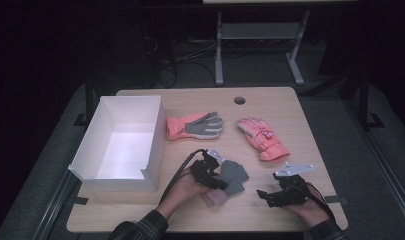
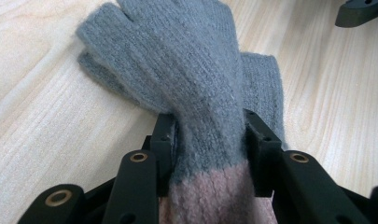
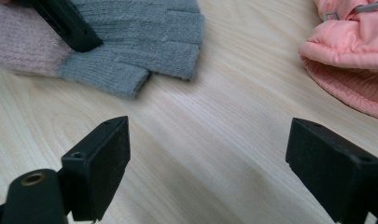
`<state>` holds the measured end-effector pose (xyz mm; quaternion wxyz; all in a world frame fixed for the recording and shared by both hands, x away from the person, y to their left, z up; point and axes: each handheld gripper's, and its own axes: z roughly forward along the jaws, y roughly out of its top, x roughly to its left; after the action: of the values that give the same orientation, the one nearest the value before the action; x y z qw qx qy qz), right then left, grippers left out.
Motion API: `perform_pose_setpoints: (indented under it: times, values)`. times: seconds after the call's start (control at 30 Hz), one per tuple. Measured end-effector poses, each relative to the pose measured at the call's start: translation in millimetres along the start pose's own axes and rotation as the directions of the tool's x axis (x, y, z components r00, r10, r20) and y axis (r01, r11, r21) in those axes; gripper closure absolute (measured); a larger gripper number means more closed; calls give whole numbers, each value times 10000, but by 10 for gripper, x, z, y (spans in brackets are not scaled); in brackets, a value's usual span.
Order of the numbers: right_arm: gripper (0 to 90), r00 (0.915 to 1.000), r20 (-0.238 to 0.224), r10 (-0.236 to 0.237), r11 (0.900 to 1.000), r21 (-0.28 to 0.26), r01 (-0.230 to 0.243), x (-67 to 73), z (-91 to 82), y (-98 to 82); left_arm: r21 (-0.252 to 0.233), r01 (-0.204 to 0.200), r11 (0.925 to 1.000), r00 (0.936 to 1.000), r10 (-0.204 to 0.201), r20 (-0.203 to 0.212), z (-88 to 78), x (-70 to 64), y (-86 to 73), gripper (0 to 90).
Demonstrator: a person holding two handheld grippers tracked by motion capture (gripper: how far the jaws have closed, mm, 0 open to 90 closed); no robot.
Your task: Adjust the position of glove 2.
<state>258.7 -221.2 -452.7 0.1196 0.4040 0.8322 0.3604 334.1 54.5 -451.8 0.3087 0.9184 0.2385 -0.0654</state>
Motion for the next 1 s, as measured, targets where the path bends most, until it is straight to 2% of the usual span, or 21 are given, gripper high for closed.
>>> perform_pose_setpoints:
  times: [0.1, 0.23, 0.43, 0.7, 0.93, 1.0]
  values:
    - [134, 9999, 18, 119, 9999, 22, -119, -4, -5, -2, -65, 138, 9999, 9996, -137, 235, -26, 12, 26, 638]
    - [134, 9997, 51, 224, 9997, -29, -224, -20, -3, -2, -168, 37, 9999, 9996, -32, 269, -116, 20, 69, 644]
    - [129, 9995, 109, 305, 9995, -115, -303, -24, -2, -7, -410, 109, 9991, 9994, -95, 329, -286, 7, 142, 645]
    - [111, 9995, 187, 272, 9996, -118, -270, -29, 13, -7, -607, 387, 9974, 9991, -375, 204, -564, -4, 189, 645]
    - [103, 9990, 183, 404, 9991, -130, -401, -35, 8, -12, -780, 524, 9956, 9986, -518, 99, -721, 23, 215, 646]
    - [102, 9994, 155, 300, 9994, -162, -298, -40, 2, -10, -862, 578, 9946, 9983, -577, 30, -783, 25, 231, 646]
